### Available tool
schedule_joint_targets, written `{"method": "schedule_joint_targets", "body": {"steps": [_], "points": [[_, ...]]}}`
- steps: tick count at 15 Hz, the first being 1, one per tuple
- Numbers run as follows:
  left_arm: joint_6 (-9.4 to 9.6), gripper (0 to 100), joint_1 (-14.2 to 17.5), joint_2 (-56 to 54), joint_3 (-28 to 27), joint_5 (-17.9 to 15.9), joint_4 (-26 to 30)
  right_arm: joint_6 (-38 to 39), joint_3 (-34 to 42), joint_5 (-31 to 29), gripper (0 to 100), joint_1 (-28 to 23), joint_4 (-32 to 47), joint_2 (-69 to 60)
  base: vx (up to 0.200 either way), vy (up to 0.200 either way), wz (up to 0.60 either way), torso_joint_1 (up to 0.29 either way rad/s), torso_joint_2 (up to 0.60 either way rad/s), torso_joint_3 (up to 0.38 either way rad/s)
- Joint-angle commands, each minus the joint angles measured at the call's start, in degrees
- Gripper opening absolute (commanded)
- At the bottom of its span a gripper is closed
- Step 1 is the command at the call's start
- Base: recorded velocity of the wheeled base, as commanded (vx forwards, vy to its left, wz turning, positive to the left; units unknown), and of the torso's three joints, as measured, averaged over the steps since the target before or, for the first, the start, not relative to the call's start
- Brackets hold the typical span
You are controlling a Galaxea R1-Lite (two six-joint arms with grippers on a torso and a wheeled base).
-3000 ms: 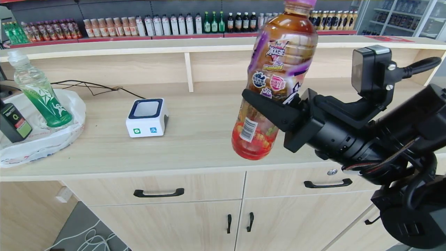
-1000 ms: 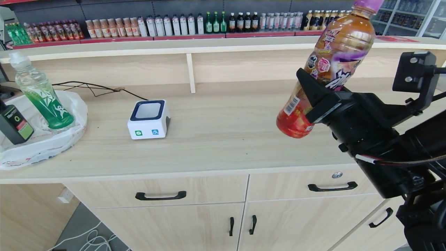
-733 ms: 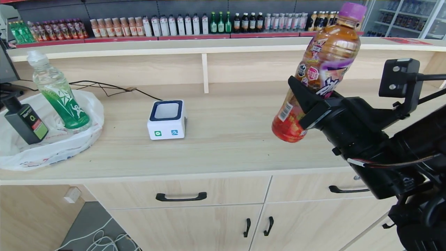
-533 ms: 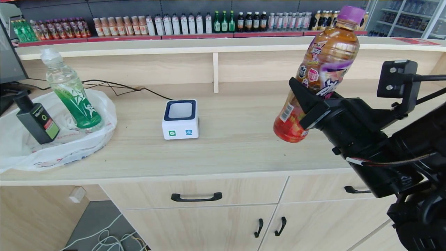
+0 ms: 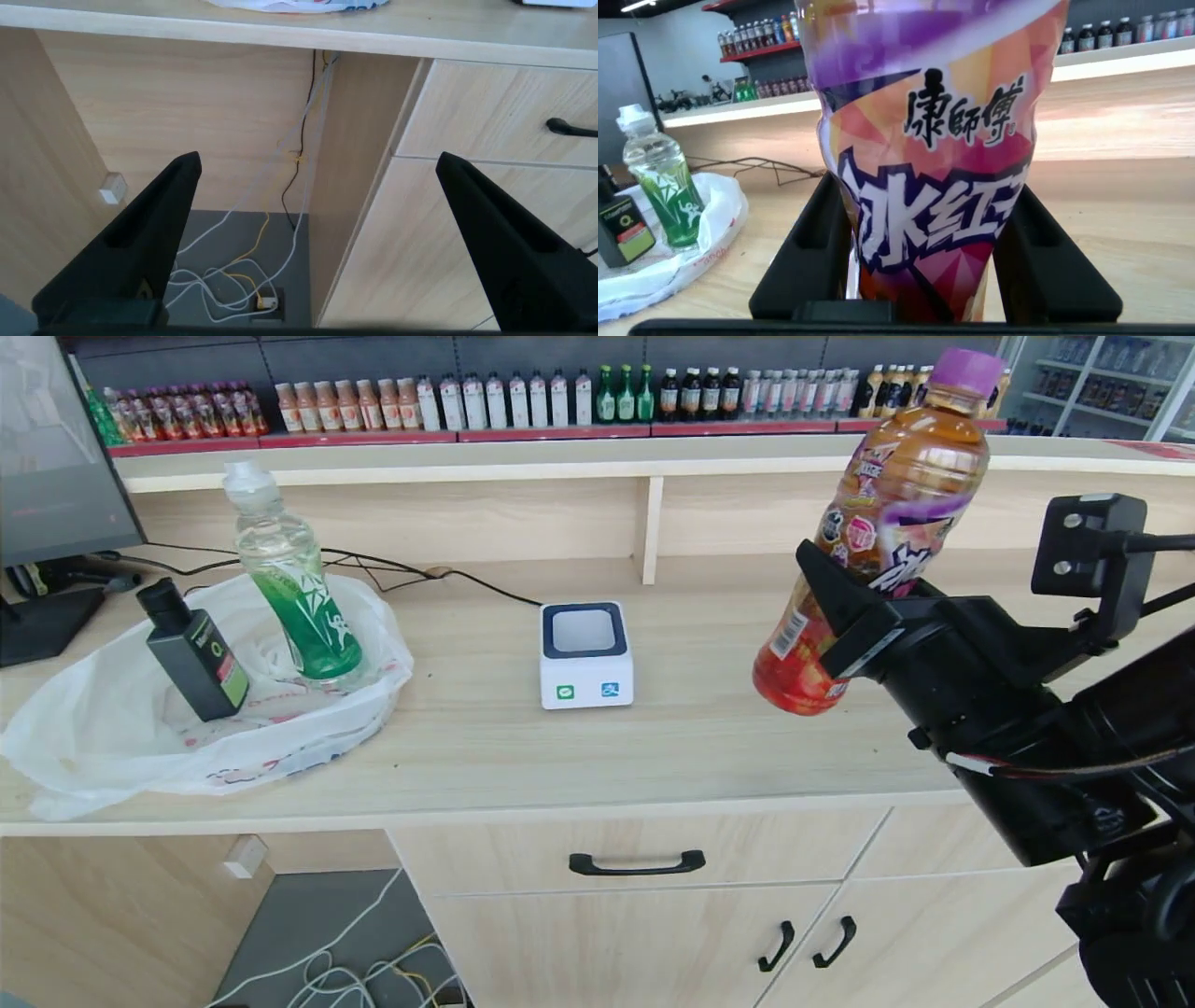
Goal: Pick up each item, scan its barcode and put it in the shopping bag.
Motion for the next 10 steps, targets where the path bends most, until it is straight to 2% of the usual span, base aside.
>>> {"method": "schedule_joint_targets", "body": {"steps": [1,6,8,10], "points": [[-0.3,100,0.01,0.01,0.0,0.09,0.0,-0.35,-2.93,-1.67,0,-0.46,-0.09,0.64,0.0,0.2,0.0,0.012,0.0,0.002],[-0.21,100,0.01,0.01,0.0,0.0,0.0,1.5,-2.58,-1.23,0,-0.38,-0.09,0.9,0.0,0.2,0.0,0.0,0.0,0.005],[0.14,100,0.01,0.01,0.0,0.0,0.0,1.5,0.76,-1.23,0,-0.55,-0.09,-0.42,0.0,0.2,0.0,0.0,0.0,0.0],[0.23,100,0.01,0.01,0.0,0.0,0.0,0.97,2.34,-1.31,0,-0.64,-0.09,-1.56,0.0,0.0,0.0,0.0,0.0,0.0]]}}
